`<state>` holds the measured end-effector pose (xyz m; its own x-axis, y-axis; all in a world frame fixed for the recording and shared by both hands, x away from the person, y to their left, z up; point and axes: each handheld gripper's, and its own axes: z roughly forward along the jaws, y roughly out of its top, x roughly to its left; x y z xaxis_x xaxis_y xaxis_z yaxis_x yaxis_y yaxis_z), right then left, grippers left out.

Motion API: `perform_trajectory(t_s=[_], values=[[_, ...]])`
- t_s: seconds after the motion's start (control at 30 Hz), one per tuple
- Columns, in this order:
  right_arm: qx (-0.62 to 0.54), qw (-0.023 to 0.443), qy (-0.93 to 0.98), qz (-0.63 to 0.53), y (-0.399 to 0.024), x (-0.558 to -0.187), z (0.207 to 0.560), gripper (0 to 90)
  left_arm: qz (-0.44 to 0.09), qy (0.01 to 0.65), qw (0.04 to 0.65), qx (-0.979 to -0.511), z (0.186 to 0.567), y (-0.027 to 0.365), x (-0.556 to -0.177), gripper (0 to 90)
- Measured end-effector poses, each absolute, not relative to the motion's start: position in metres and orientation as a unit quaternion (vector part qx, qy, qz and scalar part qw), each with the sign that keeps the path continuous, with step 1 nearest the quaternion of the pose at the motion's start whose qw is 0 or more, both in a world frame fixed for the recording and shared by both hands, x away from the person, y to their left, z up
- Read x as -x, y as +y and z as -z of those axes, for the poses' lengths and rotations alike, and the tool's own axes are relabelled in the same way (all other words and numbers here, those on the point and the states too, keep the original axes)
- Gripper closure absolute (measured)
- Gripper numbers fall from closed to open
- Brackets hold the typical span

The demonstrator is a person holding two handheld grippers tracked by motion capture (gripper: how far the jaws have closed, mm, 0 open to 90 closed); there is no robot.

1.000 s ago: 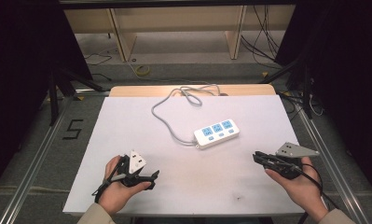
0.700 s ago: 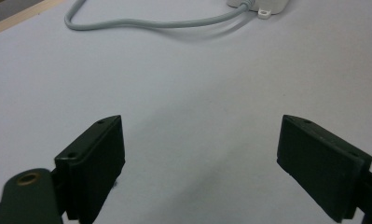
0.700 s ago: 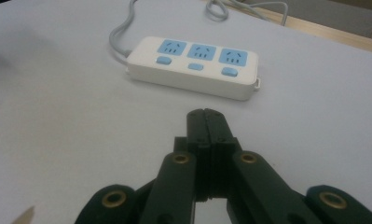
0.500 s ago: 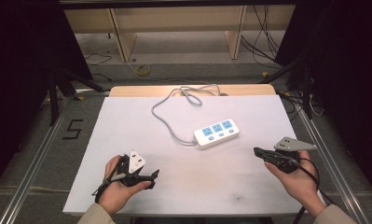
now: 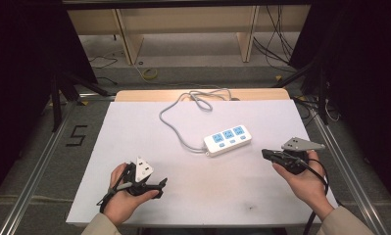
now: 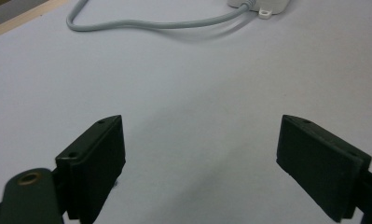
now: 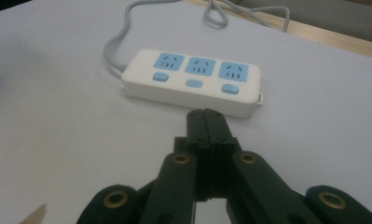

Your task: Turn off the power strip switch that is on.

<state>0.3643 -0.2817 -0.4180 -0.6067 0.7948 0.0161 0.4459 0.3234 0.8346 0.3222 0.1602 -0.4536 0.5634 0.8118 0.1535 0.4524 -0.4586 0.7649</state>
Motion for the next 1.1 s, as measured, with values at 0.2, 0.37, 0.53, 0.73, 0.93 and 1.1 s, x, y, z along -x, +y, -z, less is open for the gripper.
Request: perform_trajectory(t_s=[0.2,0.37,0.53,0.73,0.93,1.1], values=[[-0.393,0.203,0.79,-0.426,-0.277,-0.37,0.417,90.0,-0.26,0.387,0.346,-0.814,0.453,0.16,-0.322,15.0],[-0.392,0.201,0.793,-0.42,-0.273,-0.374,0.416,90.0,-0.262,0.389,0.347,-0.812,0.453,0.161,-0.323,15.0],[-0.393,0.2,0.794,-0.418,-0.27,-0.379,0.416,90.0,-0.26,0.387,0.346,-0.814,0.453,0.16,-0.323,15.0],[-0.394,0.202,0.794,-0.417,-0.265,-0.386,0.414,90.0,-0.26,0.388,0.347,-0.813,0.454,0.16,-0.322,15.0],[-0.395,0.202,0.794,-0.416,-0.262,-0.391,0.413,90.0,-0.259,0.389,0.349,-0.812,0.454,0.16,-0.323,15.0],[-0.396,0.204,0.794,-0.414,-0.259,-0.396,0.412,90.0,-0.259,0.387,0.349,-0.813,0.454,0.159,-0.322,15.0]])
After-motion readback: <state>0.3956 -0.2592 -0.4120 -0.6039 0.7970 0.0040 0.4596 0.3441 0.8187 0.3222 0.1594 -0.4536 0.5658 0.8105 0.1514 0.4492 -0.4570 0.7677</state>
